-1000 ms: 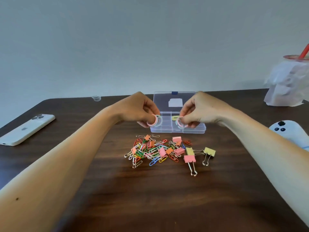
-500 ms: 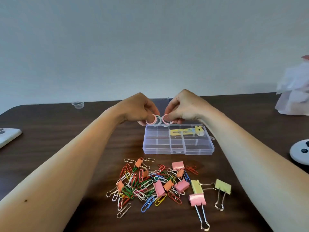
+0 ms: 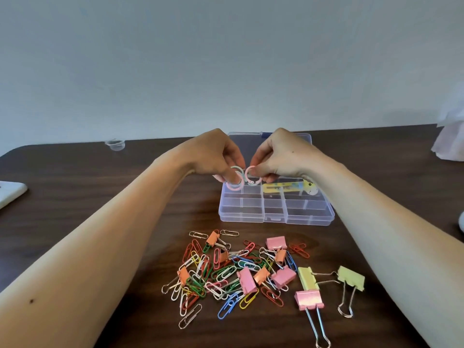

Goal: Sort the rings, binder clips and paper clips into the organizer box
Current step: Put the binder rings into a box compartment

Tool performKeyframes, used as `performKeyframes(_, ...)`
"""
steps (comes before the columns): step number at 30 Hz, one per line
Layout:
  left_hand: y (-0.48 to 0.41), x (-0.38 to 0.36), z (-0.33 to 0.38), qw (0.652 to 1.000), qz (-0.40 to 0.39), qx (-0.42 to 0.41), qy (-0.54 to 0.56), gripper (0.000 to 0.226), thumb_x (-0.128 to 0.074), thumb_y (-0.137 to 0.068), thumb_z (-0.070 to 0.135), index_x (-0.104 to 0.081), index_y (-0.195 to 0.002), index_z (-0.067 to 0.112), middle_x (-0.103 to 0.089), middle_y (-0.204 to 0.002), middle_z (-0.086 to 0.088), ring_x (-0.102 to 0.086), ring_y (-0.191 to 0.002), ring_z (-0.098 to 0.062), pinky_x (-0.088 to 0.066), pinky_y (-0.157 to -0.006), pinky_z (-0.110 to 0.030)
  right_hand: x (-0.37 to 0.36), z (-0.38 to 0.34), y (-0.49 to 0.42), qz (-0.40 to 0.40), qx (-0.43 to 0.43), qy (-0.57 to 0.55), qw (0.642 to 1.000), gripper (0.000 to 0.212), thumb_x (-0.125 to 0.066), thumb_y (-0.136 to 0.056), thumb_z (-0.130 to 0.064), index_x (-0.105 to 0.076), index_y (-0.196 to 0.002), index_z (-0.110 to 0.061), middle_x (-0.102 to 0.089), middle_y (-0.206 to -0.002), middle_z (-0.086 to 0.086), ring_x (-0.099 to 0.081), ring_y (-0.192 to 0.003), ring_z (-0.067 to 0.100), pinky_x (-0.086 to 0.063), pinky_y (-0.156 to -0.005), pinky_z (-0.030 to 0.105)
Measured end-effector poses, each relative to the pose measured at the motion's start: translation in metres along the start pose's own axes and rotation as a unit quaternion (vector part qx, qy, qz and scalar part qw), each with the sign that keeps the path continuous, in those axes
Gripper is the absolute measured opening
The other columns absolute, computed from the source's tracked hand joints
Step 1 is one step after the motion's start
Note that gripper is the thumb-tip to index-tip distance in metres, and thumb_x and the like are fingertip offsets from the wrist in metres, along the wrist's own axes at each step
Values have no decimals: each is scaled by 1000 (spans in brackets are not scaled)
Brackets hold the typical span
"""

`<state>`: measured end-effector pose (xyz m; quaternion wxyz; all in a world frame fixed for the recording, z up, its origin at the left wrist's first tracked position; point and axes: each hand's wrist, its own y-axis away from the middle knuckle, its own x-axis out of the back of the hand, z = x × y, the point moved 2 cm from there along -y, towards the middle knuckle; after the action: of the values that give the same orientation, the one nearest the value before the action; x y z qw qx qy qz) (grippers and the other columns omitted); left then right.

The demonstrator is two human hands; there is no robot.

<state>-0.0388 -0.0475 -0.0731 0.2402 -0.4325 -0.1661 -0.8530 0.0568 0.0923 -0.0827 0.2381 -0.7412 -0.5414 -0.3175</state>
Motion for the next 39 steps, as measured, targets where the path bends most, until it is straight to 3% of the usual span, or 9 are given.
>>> performKeyframes(4, -1, 0, -3, 999, 19, -9, -27, 24, -86, -69, 15, -76, -90, 18, -76, -81, 2, -73, -79, -17, -60, -79, -30, -2, -1, 0, -3, 7, 13, 1000, 7, -80, -78, -11, -76, -73, -15, -76, -67, 6, -71, -58, 14, -61, -68, 29)
performKeyframes(7, -2, 1, -6, 999, 28, -8, -25, 21, -86, -69, 15, -75, -86, 22, -76, -79, 3, -73, -80, -14, -58, -86, -38, -2, -1, 2, -7, 15, 25, 1000, 3, -81, -78, -14, -78, -77, -13, -75, -63, 4, -68, -52, 10, -58, -64, 26)
performKeyframes(11, -2, 3, -9, 999, 43, -7, -32, 16, -84, -72, 14, -77, -84, 21, -76, -76, 4, -73, -76, -11, -59, -84, -35, 0, -1, 3, -11, 17, 23, 1000, 5, -81, -79, -17, -78, -78, -13, -70, -53, -4, -66, -49, 8, -52, -56, 19)
performKeyframes(17, -3, 2, -9, 996, 64, -23, -49, 12, -82, -74, 12, -76, -82, 19, -76, -70, 0, -72, -69, -12, -57, -74, -25, -2, 2, -1, -4, 22, 32, 999, 5, -79, -81, -17, -78, -78, -14, -71, -58, -1, -65, -50, 9, -58, -64, 28)
performKeyframes(22, -5, 1, -10, 994, 68, -29, -80, 6, -81, -76, 16, -78, -81, 18, -75, -70, 1, -70, -64, -9, -50, -58, -9, -5, 0, -1, 0, 16, 52, 999, 6, -78, -81, -16, -78, -75, -18, -72, -61, -1, -63, -48, 7, -48, -52, 15)
performKeyframes(27, -5, -1, -10, 993, 60, -47, -92, 10, -81, -76, 19, -78, -85, 18, -75, -72, 3, -71, -66, -5, -55, -69, -17, -7, 1, -2, -1, 7, 51, 999, 7, -79, -80, -17, -77, -74, -19, -73, -65, 0, -64, -49, 7, -47, -52, 15)
performKeyframes(30, -5, -2, -10, 992, 64, -63, -92, 17, -81, -76, 19, -74, -91, 21, -75, -72, 0, -67, -64, -2, -50, -68, -11, -7, 2, -4, 5, 7, 48, 999, 8, -82, -78, -16, -77, -72, -18, -74, -65, 2, -67, -51, 9, -53, -54, 19)
performKeyframes(35, -6, -4, -11, 993, 55, -47, -91, 8, -75, -83, 25, -75, -87, 18, -76, -76, -5, -70, -65, -8, -57, -73, -25, -8, 2, -3, 7, 16, 64, 998, 5, -81, -78, -13, -79, -74, -16, -74, -65, 0, -68, -53, 10, -53, -56, 20)
performKeyframes(39, -5, -7, -10, 997, 19, -34, -71, 14, -71, -87, 27, -73, -91, 13, -75, -82, -2, -73, -67, -14, -59, -71, -25, -7, 1, -3, -1, 21, 70, 997, 5, -80, -78, -12, -79, -76, -16, -73, -64, -2, -68, -54, 10, -54, -57, 20)
